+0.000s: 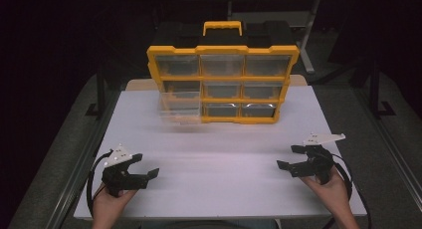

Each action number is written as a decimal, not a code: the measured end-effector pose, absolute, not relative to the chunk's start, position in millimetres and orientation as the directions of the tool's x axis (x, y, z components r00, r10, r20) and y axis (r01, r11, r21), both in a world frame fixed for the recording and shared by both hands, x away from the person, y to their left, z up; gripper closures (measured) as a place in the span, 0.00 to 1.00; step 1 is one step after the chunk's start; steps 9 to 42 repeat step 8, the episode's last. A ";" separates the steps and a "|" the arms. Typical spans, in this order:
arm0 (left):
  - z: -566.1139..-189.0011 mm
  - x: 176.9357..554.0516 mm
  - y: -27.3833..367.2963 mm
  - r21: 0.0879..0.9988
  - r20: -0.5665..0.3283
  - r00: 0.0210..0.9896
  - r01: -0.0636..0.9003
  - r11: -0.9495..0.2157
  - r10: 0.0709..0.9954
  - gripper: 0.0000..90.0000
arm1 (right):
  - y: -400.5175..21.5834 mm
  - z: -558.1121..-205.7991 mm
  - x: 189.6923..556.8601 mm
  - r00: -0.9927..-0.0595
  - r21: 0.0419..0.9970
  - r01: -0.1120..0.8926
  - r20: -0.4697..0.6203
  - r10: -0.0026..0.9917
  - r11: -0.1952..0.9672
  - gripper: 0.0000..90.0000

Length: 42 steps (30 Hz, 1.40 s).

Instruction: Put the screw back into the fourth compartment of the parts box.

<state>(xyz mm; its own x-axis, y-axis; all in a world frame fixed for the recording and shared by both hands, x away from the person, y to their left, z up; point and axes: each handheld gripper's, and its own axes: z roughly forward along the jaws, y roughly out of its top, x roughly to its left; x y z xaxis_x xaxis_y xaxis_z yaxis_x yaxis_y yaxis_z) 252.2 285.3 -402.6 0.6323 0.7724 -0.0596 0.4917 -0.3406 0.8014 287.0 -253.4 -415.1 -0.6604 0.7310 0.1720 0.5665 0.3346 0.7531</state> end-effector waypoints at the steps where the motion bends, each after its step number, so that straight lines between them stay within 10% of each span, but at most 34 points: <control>1: -402.5 252.3 285.5 0.801 -0.061 0.632 0.493 -0.341 0.772 0.20 | -254.0 -415.1 286.3 -0.660 0.754 0.566 0.173 0.731 0.333 0.17; 42: -402.5 252.0 284.8 0.802 -0.065 0.631 0.494 -0.336 0.773 0.20 | -254.3 -414.5 283.4 -0.664 0.761 0.556 0.165 0.729 0.335 0.16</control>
